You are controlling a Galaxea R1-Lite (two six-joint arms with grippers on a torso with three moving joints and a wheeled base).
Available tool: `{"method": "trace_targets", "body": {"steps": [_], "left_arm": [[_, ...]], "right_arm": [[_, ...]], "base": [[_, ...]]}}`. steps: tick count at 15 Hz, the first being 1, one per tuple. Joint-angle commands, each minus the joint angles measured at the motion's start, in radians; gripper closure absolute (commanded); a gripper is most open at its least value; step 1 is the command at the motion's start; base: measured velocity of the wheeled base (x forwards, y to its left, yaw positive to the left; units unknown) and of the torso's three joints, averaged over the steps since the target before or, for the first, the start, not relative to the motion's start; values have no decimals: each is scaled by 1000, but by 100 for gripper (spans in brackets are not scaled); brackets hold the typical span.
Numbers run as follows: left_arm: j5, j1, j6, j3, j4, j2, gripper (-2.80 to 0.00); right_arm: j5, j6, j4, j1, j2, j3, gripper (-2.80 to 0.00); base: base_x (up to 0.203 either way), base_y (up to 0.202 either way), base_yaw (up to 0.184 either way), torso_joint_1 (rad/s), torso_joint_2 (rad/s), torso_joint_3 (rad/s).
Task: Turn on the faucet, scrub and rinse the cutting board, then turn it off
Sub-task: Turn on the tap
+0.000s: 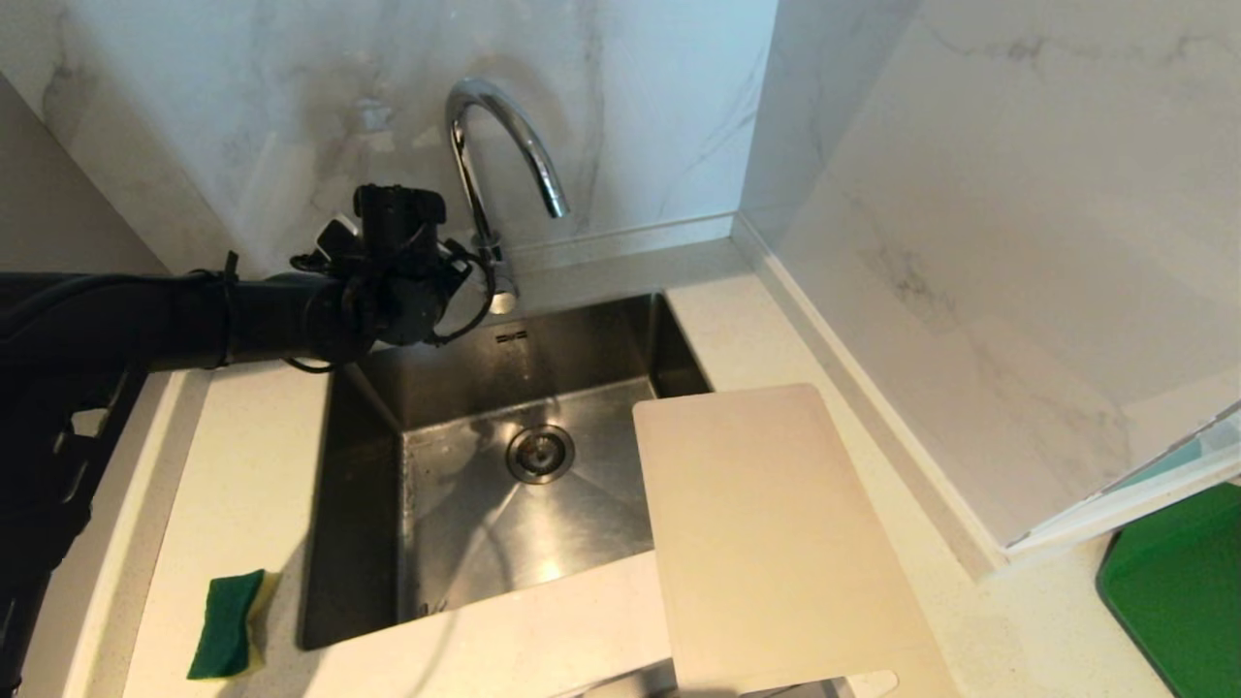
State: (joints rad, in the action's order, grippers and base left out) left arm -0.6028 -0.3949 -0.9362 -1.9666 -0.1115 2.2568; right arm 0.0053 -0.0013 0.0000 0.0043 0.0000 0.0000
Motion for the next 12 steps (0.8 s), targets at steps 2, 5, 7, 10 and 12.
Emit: {"method": "trace_targets", "body": {"steps": [2, 5, 7, 10, 12], "left_arm": [[14, 13, -9, 0, -31, 42, -280], [21, 16, -5, -1, -72, 58, -280], [41, 16, -7, 0, -83, 67, -280], [55, 26, -9, -1, -89, 81, -280], [55, 31, -7, 0, -90, 83, -280]], "right_arm": [[1, 0, 0, 0, 0, 2, 0], [1, 0, 0, 0, 0, 2, 0], [1, 0, 0, 0, 0, 2, 0], [1, 0, 0, 0, 0, 2, 0], [1, 0, 0, 0, 0, 2, 0]], "base": [[0, 0, 0, 0, 0, 0], [0, 0, 0, 0, 0, 0], [0, 0, 0, 0, 0, 0], [0, 0, 0, 0, 0, 0], [0, 0, 0, 0, 0, 0]]}}
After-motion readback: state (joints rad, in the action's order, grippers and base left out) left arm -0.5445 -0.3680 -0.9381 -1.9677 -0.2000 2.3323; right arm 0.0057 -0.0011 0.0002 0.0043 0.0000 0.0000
